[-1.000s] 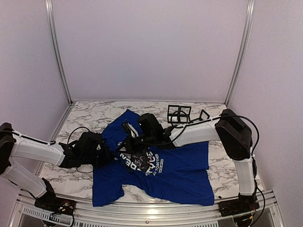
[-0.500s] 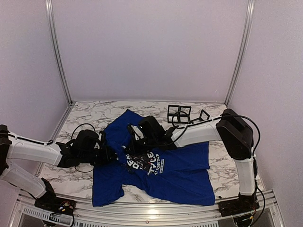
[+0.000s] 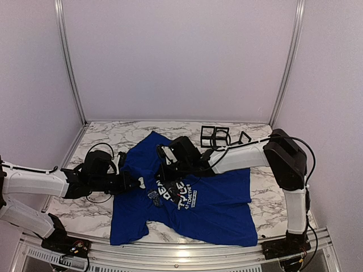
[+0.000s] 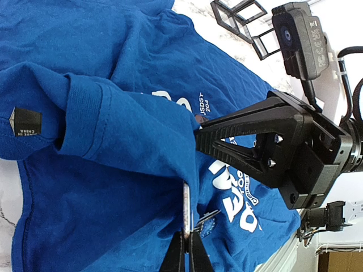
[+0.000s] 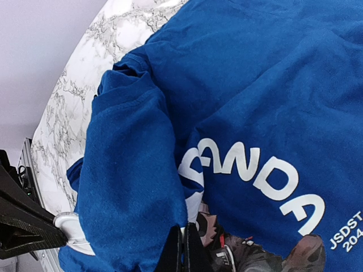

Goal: Remove the brooch from the garment
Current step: Pick up the brooch from the flattened clothing.

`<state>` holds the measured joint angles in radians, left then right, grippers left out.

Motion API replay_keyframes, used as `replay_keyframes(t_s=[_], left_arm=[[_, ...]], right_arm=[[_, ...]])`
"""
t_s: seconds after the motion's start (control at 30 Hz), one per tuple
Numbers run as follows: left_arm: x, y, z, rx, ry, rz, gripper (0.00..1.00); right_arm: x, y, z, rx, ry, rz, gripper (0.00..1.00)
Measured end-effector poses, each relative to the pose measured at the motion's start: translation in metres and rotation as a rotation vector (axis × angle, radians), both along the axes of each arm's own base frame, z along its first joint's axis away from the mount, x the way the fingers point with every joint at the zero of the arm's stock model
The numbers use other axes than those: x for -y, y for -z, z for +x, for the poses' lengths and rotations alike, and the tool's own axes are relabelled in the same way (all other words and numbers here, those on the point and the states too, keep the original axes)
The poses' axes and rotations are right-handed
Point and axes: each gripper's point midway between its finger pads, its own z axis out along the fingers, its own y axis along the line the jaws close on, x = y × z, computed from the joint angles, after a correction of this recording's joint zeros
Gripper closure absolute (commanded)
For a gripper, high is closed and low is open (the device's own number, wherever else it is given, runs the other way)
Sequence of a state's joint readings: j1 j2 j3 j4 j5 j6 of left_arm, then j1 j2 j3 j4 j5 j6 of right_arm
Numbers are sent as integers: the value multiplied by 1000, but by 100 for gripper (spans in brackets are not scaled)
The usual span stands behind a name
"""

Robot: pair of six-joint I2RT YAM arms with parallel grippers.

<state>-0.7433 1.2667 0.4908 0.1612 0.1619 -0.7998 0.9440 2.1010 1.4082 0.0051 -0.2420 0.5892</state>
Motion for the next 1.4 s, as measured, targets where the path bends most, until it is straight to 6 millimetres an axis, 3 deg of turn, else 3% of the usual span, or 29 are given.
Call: replay_keyframes(t_s=[0.37,0.53,0.63,0.77,1.2,1.4], left_arm=[[1,-6,3,23,3,-36,100],[0,-5,8,40,-36,-71,100],[4,-2,12,35,-47,-90,81],[6,2,15,17,-62,-104,70],[-5,-1,18,6,-100,-104,78],[-11,11,12,-39,-68,-65,81]], right_arm=[[3,-1,1,20,-3,-17,100],[-2,-5,-9,3,-45,3,100],[-5,-6,-13,0,-65,9,100],[-8,-9,-21,2,-94,14,100],[-11,-11,-29,17,-127,8,100],[-11,-11,-29,19,-131,7,100]])
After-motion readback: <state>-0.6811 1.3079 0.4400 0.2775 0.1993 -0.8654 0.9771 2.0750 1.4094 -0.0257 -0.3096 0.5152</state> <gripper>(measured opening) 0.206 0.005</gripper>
